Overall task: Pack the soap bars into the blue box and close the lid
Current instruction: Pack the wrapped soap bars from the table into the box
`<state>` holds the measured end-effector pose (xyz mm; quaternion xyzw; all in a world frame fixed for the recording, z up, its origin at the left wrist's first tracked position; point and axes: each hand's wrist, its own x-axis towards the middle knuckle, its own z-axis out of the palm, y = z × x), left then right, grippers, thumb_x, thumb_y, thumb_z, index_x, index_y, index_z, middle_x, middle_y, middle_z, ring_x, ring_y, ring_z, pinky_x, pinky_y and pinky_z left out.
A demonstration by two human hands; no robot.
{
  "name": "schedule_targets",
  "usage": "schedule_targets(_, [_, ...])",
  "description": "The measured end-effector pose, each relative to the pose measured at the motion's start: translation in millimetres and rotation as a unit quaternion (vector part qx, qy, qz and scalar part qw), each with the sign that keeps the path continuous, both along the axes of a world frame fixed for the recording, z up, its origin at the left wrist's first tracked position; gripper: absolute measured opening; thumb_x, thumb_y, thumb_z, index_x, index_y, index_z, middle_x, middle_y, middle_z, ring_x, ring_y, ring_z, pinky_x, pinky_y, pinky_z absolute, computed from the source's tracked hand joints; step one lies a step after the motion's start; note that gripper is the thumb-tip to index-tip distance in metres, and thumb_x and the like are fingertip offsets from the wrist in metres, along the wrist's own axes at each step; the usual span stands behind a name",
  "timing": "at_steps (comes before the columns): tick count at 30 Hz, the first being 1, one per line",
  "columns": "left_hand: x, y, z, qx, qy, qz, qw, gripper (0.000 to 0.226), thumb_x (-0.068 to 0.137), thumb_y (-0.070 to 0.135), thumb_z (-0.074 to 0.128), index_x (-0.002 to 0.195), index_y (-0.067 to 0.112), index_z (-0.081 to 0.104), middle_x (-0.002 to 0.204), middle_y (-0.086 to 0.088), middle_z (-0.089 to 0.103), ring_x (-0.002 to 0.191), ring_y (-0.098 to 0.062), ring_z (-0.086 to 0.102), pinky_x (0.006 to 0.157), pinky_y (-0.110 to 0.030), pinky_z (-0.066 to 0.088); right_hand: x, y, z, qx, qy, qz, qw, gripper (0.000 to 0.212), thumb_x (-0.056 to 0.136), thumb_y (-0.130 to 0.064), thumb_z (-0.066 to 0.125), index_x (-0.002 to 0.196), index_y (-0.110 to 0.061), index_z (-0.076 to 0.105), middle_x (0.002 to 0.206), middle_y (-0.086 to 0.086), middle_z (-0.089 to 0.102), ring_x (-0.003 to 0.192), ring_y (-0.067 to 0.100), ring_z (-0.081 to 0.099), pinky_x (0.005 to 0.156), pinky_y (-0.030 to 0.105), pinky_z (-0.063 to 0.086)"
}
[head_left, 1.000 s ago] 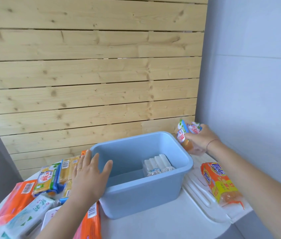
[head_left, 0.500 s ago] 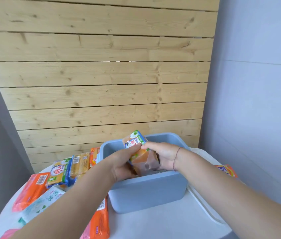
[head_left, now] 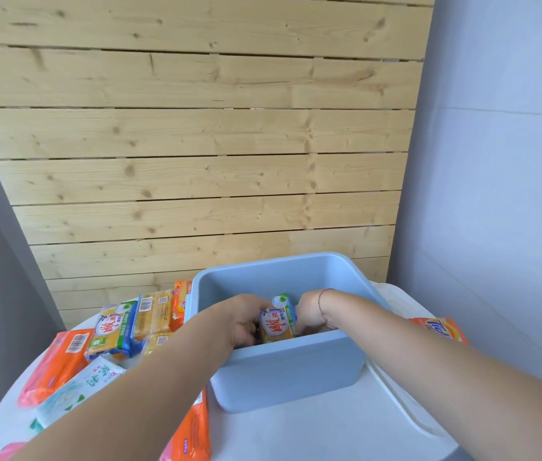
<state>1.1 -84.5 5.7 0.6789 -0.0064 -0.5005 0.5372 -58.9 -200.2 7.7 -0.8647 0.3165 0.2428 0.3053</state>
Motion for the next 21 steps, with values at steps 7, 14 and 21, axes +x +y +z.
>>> schedule_targets(7, [-3,7,8,0.047,-0.010,-0.053,0.997,0.051,0.099,0.040,0.030,0.082,0.002,0.059,0.085,-0.016,0.058,0.076,-0.021,0.053,0.068,-0.027,0.046,-8,0,8,-0.043,0.012,0.046,0.998,0.018,0.083,-0.017,0.064,0.069,-0.013,0.054,0.066,0.002,0.054,0.052,0.015,0.046,0.050,0.024,0.038])
schedule_targets(14, [-29,32,2,0.043,0.031,-0.101,0.994,0.046,0.097,0.043,0.035,0.089,0.007,0.063,0.085,-0.013,0.062,0.074,-0.019,0.058,0.065,-0.027,0.050,-37,11,13,0.018,0.013,0.068,0.997,0.024,0.085,-0.018,0.061,0.061,-0.018,0.056,0.037,-0.007,0.057,0.032,0.006,0.051,0.041,0.015,0.041])
schedule_targets(21, [-35,56,-5,0.055,0.050,-0.154,0.985,0.064,0.093,0.053,0.037,0.122,0.000,0.059,0.133,-0.022,0.056,0.101,-0.026,0.059,0.087,-0.031,0.050,-72,27,1,0.131,-0.014,0.037,0.991,0.024,0.082,-0.015,0.059,0.058,-0.016,0.058,0.051,-0.003,0.058,0.048,0.012,0.052,0.054,0.023,0.042])
